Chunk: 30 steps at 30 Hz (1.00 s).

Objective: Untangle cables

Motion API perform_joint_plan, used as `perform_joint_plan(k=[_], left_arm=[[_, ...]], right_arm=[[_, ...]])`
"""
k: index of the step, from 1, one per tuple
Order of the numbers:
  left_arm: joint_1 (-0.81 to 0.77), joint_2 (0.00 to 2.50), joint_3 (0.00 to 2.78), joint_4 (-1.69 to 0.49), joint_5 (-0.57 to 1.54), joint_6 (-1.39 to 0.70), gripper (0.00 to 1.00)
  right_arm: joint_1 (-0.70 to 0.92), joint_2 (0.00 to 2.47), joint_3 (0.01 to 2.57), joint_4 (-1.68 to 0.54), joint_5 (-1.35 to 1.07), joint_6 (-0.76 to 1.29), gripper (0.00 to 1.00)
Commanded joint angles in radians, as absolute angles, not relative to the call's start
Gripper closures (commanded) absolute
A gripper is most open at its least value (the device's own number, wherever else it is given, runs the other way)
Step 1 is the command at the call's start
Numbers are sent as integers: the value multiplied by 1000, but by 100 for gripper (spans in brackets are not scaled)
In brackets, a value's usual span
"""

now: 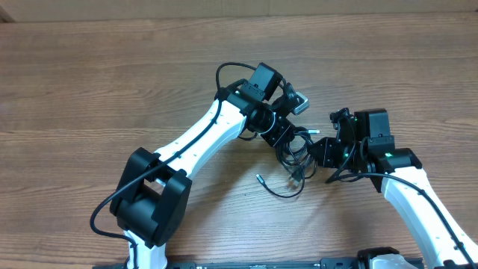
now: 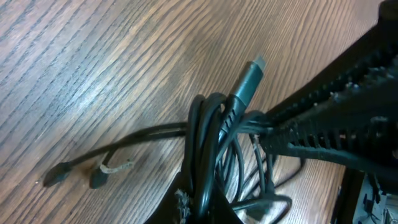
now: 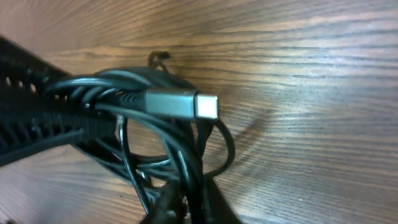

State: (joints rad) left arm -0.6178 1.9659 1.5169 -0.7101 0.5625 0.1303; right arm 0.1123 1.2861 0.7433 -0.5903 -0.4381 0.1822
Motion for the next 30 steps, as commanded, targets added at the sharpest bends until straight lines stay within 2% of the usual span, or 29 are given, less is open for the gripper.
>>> perform_joint_plan(k=[1, 6, 10, 16, 23, 27, 28, 30], left_arm=[[-622, 1975, 1513, -707, 599, 127, 96], [-617, 1975, 1513, -707, 565, 127, 96], [-614, 1975, 1513, -707, 565, 127, 96], [-613, 1975, 1513, -709, 561, 127, 96], [-613, 1975, 1513, -729, 520, 127, 96], [-600, 1974, 1514, -729, 505, 125, 96], [-592, 1974, 1515, -729, 490, 116, 96], [-560, 1967, 1515, -731, 458, 96, 96]], right_arm=[[112, 1289, 746, -593, -422, 174, 96], [112, 1289, 746, -677, -296, 197, 96], [112, 1289, 746, -763, -58, 327, 96], [112, 1289, 746, -846, 153, 489, 96], [112, 1289, 746, -878, 184, 552, 96], [111, 1292, 746, -932, 250, 664, 96], [111, 1293, 746, -948, 274, 690, 94], [111, 1293, 746, -981, 321, 741, 83]])
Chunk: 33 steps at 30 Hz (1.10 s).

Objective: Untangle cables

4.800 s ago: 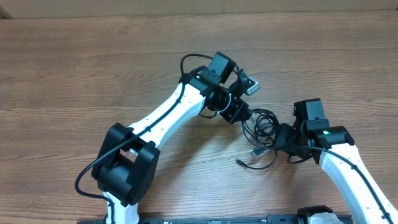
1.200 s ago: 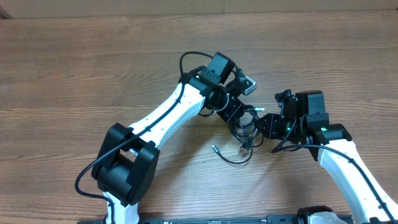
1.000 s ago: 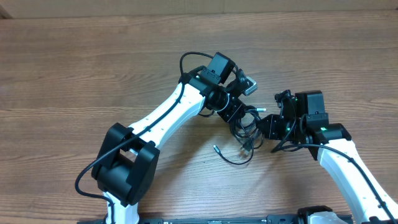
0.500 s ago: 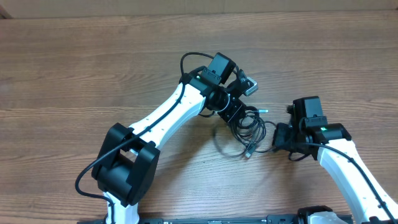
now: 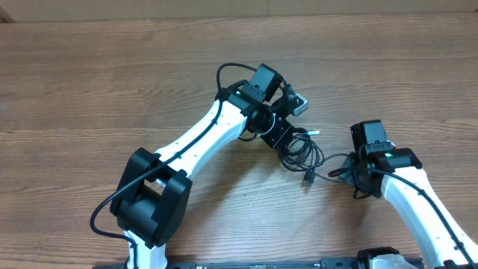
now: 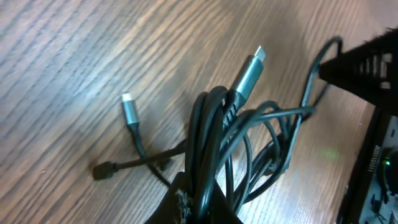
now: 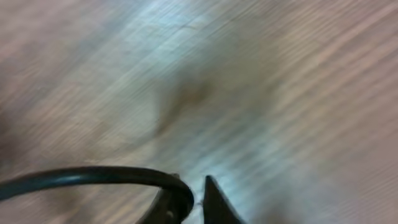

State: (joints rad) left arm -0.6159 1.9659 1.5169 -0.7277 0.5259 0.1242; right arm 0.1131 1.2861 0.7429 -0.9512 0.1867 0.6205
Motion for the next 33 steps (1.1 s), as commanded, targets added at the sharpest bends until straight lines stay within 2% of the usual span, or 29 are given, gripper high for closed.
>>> perform_joint_plan(k=[1, 4, 9, 14, 16, 21, 24, 33], left_arm=[[-551, 1964, 1515, -731, 459, 96, 96], [-499, 1945, 1516, -733, 465, 96, 96], [-437, 1905, 1516, -733, 498, 96, 96], [-436, 1898, 1516, -736, 499, 97, 96], [-447, 1898, 1516, -737, 498, 96, 96], [-458, 1898, 1516, -740, 420, 97, 96], [-440, 1898, 1516, -752, 384, 97, 96], [-345, 1898, 1516, -786, 382, 98, 96]], right_arm=[[111, 1293, 746, -989, 331, 757, 80], [109, 1293, 746, -1005, 344, 821, 66], [107, 1293, 746, -974, 316, 872, 49], [104, 1293, 746, -920, 237, 871, 42], [104, 1293, 746, -898, 220, 862, 36], [87, 1293, 746, -970, 280, 892, 31], [38, 1293, 746, -1017, 350, 928, 26], [-175, 1293, 746, -1053, 366, 865, 21]])
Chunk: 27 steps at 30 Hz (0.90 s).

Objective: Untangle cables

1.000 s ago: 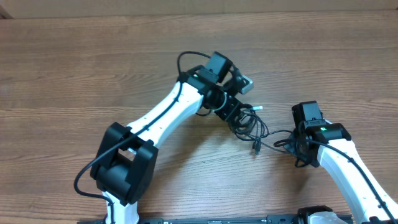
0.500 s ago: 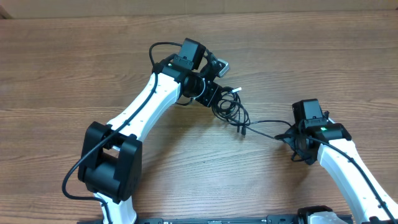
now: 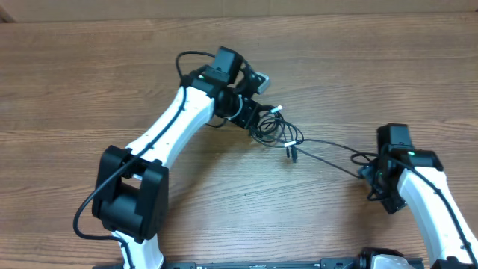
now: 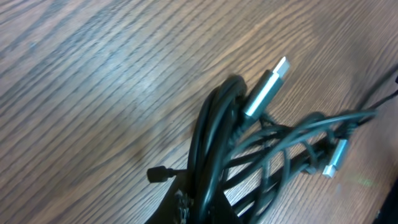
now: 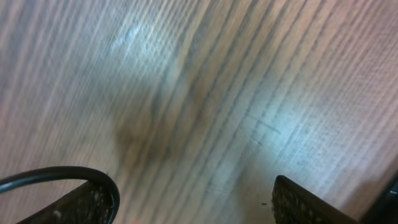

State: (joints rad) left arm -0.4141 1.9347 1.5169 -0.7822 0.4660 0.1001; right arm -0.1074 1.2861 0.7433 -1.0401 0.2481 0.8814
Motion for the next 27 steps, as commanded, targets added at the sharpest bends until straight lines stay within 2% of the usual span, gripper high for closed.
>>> perform_joint_plan(k=[1, 6, 15, 18, 21, 24, 27], left_arm=[[-338, 1898, 1516, -787, 382, 97, 96], [-329, 1898, 1516, -784, 445, 109, 96], [-328, 1898, 1516, -800, 440, 104, 96], [-348, 1898, 1516, -807, 518, 105, 96], [-371, 1898, 1516, -805, 500, 109, 96], [-401, 1898, 1516, -803, 478, 112, 96], [-425, 1898, 1516, -801, 472, 124, 96]], right_arm=[[-190, 1293, 746, -1053, 366, 854, 21], [-226, 1293, 746, -1041, 344, 786, 16], [-274, 1293, 746, -1026, 348, 842, 7], [-307, 1293, 746, -989, 219, 836, 5], [-310, 1293, 746, -955, 124, 807, 2], [-310, 1293, 746, -893, -11, 707, 0], [-308, 1293, 746, -805, -271, 424, 0]])
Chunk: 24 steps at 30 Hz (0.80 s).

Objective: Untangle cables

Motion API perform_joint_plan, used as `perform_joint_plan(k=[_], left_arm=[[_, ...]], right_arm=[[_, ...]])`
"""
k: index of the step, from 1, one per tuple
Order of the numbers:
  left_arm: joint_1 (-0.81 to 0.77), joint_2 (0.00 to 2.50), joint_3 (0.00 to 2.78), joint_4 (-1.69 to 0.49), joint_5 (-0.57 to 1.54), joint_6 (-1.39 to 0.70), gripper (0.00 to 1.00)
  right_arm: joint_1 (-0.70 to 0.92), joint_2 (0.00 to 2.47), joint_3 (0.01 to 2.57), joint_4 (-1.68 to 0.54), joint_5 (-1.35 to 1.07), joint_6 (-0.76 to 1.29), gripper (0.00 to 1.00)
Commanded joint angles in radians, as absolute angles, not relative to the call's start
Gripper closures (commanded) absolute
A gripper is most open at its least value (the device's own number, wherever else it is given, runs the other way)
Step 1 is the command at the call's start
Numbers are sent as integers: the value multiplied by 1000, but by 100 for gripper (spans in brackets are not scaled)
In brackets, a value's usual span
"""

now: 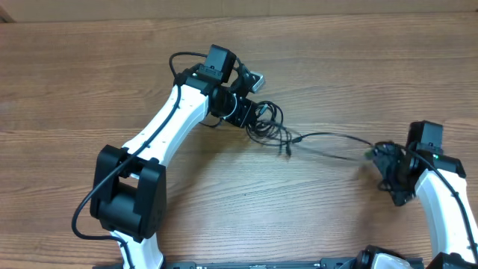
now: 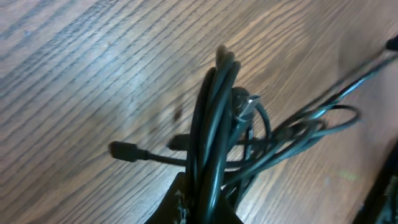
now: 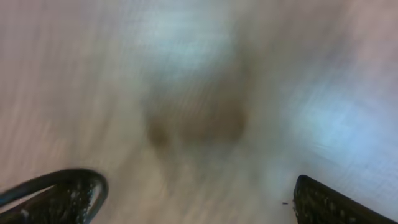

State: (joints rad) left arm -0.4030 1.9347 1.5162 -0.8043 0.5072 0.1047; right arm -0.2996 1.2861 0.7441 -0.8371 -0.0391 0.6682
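A bundle of black cables (image 1: 265, 123) lies on the wooden table, and my left gripper (image 1: 243, 113) is shut on it. In the left wrist view the bundle (image 2: 214, 118) rises straight from my left gripper (image 2: 202, 202), with a silver connector (image 2: 245, 106) and a small black plug (image 2: 121, 149) showing. One strand (image 1: 328, 138) runs taut to the right and ends in a small tangle at my right gripper (image 1: 388, 166). The right wrist view is blurred; my right gripper (image 3: 196, 199) is open, its fingers (image 3: 62, 196) far apart, a dark cable arc against the left one.
Bare brown wood table (image 1: 89, 90) lies all around. The left arm's white links (image 1: 172, 119) cross the middle left, and its black base (image 1: 127, 205) is at the front. The table's far edge (image 1: 336, 13) runs along the top.
My right gripper has moved further right and the strand to it is drawn longer and straighter. The left gripper has shifted slightly left with the bundle, which has turned in its grip.
Both grippers were close together at the table's middle, each shut on the same tangle. Then the right one stood apart to the right, holding one strand. Later its jaws were open with the strand hooked on a finger, the left gripper had moved up and left, and now the strand spans the gap.
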Motion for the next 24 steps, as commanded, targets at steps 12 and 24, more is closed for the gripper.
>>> perform_joint_plan(k=[12, 24], left_arm=[[-545, 1898, 1516, -784, 471, 167, 96], [-604, 1898, 1516, -759, 468, 187, 96]], right_arm=[[-292, 1293, 746, -772, -683, 121, 1], [-6, 1293, 746, -641, -648, 122, 13]])
